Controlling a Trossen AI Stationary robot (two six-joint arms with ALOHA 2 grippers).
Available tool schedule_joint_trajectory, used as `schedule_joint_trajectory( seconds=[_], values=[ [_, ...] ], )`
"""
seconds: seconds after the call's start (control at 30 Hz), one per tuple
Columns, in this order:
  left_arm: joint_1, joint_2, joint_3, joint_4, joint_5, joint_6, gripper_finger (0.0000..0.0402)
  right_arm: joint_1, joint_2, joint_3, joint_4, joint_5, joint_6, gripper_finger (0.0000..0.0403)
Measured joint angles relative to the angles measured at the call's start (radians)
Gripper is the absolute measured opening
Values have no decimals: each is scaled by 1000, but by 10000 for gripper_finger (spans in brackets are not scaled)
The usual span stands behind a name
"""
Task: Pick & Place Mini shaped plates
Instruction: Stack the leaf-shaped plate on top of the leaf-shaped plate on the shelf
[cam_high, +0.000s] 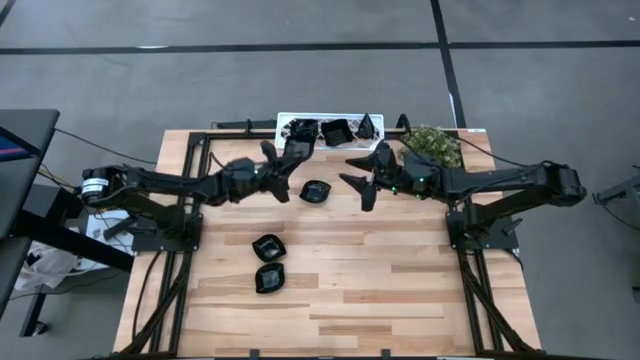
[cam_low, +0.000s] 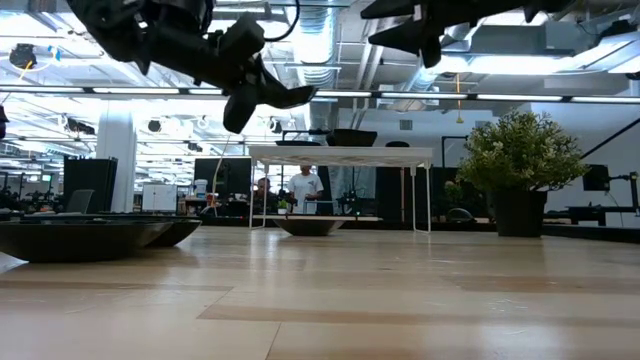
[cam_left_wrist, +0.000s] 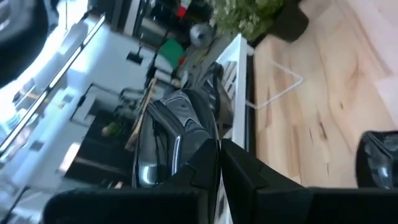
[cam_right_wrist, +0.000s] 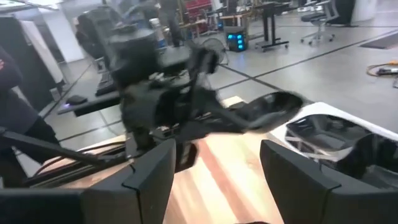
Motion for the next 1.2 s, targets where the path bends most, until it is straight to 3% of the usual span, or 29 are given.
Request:
schedule_joint_trajectory(
  seconds=[0.07, 0.37, 0.6, 0.73, 0.97, 1.2],
  values=[
    [45, 0, 0, 13, 73, 0, 26, 13, 1, 0, -3, 0, -3, 230],
    [194, 1, 34, 104, 179, -77, 26, 24, 57, 0, -9, 1, -4, 230],
    [194, 61, 144, 69, 137, -258, 26, 24, 72, 0, -6, 40, -5, 230],
    [194, 100, 161, 13, 83, -253, 25, 24, 68, 0, -5, 42, -5, 230],
    [195, 152, 161, 10, 103, -249, 9, 24, 68, 0, -14, 41, -5, 230],
    [198, 204, 161, 9, 97, -197, 22, 26, 68, 0, -14, 39, -5, 230]
  ],
)
